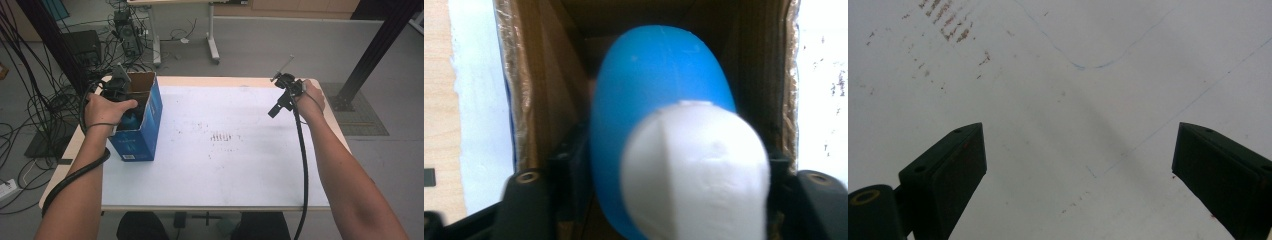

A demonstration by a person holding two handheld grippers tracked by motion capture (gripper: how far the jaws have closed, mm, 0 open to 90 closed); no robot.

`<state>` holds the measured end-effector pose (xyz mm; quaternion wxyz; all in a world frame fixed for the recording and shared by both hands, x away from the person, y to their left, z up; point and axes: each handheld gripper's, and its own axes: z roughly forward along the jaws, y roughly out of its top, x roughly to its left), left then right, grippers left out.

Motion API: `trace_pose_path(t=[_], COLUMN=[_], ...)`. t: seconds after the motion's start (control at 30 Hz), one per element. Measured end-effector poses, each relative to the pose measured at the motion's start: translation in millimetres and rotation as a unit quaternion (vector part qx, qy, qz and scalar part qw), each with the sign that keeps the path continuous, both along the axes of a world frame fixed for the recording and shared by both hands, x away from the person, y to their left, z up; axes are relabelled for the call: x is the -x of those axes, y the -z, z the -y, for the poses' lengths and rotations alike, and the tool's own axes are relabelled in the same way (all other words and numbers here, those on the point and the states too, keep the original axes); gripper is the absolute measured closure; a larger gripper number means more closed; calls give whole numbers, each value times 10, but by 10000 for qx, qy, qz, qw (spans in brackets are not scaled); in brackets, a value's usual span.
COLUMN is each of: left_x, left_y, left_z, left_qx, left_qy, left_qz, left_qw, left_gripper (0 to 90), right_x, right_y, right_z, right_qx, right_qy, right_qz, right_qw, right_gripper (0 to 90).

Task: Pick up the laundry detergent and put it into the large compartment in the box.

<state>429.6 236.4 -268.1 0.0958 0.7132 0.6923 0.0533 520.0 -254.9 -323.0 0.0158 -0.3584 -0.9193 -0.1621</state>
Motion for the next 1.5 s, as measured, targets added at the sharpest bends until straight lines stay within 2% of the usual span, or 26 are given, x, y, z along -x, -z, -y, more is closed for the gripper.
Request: trace_pose_path(t=[0.27,0.63,0.83,1.1,1.5], left_x=[6,38,56,100,228], left_y=[-17,-182,-342,-607,-929], left_z=[-15,31,45,68,251], left_qx=[-9,-95,-94,-65,-131], left_qy=[-10,82,105,147,408], left_qz=[39,157,293,493,655], left_qw=[10000,9998,9995,9987,9969], left_gripper=[325,319,312,260,157], right_x=[-7,-6,0,8,19], right_y=[16,7,-1,-16,-33], right_z=[1,-19,-22,-28,-33], right_qx=[-8,14,34,37,44], right_qy=[-11,-26,-32,-34,-54], right_qz=[-13,9,5,24,51], right_qw=[10000,10000,10000,10000,10000], right_gripper=[70,70,70,71,71])
